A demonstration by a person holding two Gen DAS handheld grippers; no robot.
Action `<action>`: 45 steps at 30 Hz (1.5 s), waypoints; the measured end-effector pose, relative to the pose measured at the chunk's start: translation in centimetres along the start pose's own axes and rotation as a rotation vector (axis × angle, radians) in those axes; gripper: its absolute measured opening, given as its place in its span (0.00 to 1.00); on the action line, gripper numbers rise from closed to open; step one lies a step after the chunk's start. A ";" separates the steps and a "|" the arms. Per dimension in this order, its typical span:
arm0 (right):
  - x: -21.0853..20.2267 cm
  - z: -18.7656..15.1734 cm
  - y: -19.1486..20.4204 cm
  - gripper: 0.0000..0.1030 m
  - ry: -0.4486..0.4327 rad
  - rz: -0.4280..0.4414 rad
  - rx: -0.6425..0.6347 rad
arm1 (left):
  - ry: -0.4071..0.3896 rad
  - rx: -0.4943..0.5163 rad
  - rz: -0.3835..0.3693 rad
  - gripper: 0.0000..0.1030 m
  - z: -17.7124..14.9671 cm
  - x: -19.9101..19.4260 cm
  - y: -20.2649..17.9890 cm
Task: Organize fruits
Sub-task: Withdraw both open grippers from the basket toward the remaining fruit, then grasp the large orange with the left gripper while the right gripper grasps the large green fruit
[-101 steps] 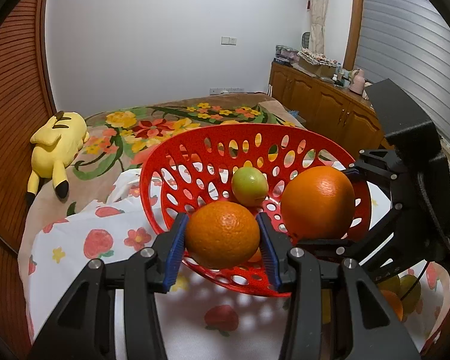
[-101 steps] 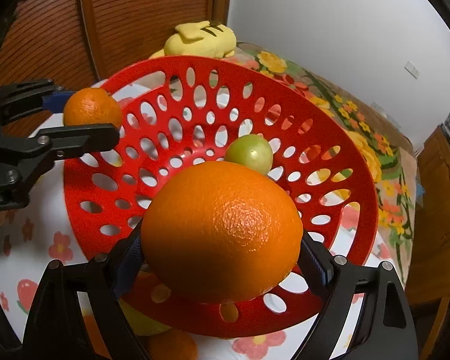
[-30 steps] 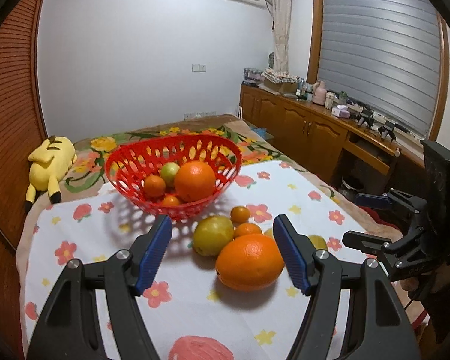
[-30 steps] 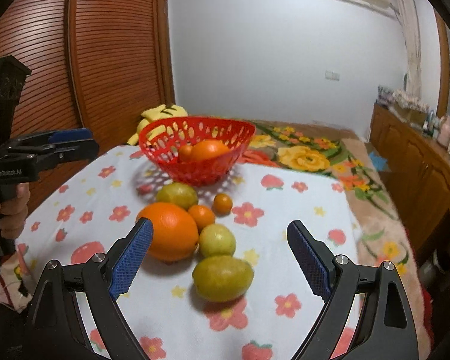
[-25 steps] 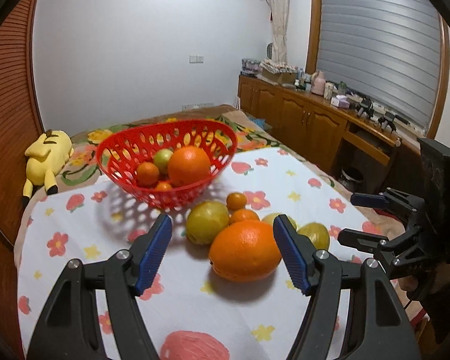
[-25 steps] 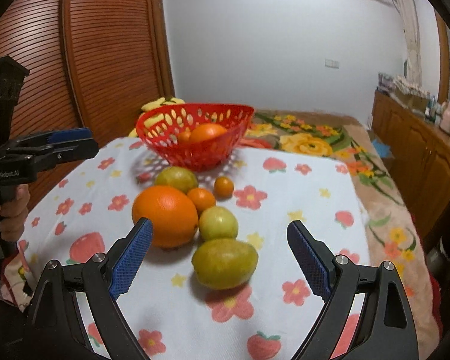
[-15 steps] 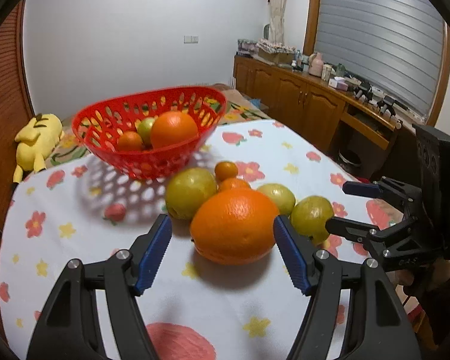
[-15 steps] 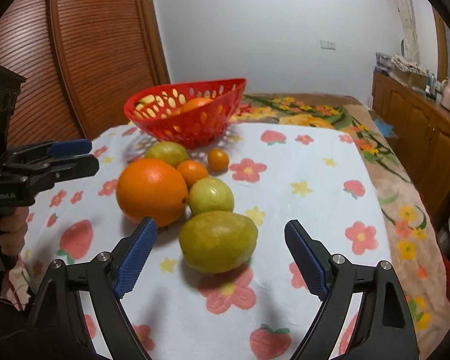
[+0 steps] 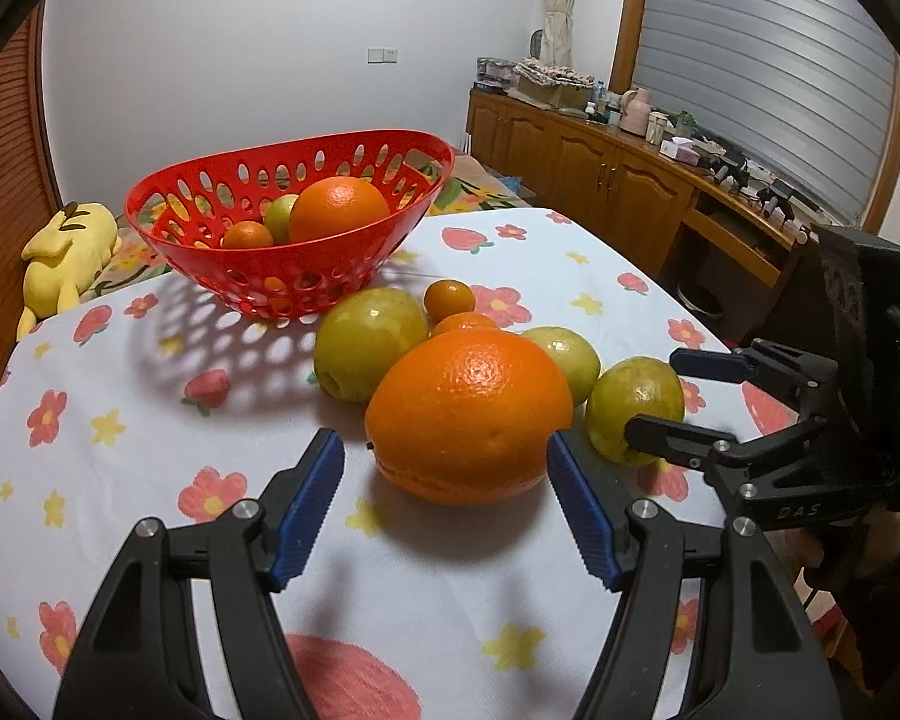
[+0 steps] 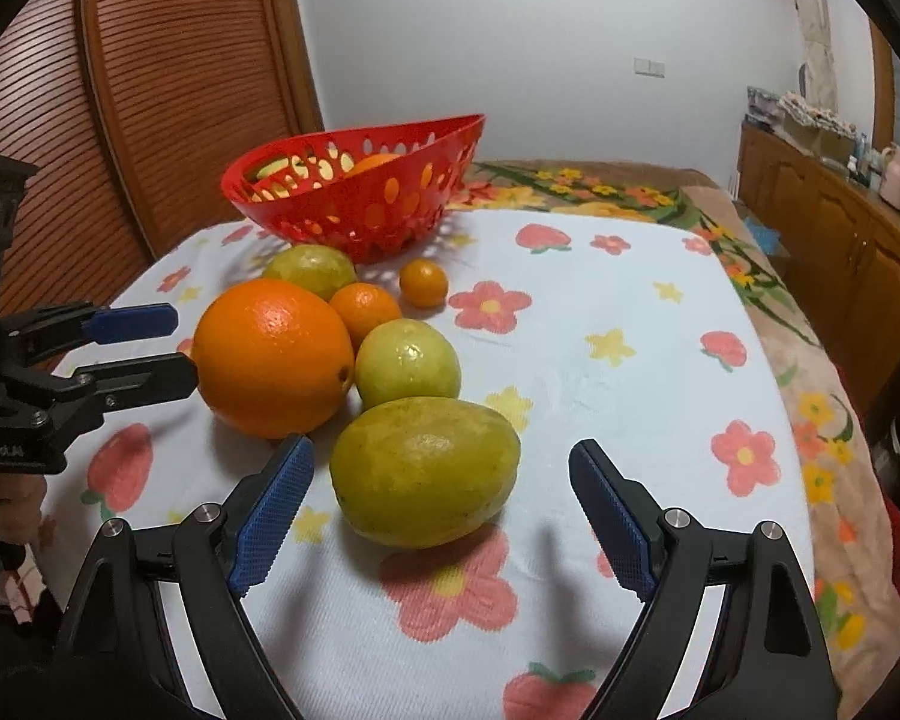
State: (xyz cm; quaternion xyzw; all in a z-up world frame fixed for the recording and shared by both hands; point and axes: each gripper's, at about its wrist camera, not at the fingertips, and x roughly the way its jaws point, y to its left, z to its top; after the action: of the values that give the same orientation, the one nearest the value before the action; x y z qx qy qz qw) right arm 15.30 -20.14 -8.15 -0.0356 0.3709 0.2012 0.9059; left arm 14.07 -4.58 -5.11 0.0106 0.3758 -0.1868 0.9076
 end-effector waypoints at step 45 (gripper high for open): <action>-0.2 -2.0 -0.8 0.72 -0.016 0.038 0.015 | 0.068 0.024 0.001 0.92 1.7 5.1 -0.9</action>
State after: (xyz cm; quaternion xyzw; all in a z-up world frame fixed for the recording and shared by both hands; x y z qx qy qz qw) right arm 14.17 -21.33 -9.50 -0.0203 0.3660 0.2157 0.9050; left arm 18.20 -7.42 -7.26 0.0281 0.4040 -0.1903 0.8943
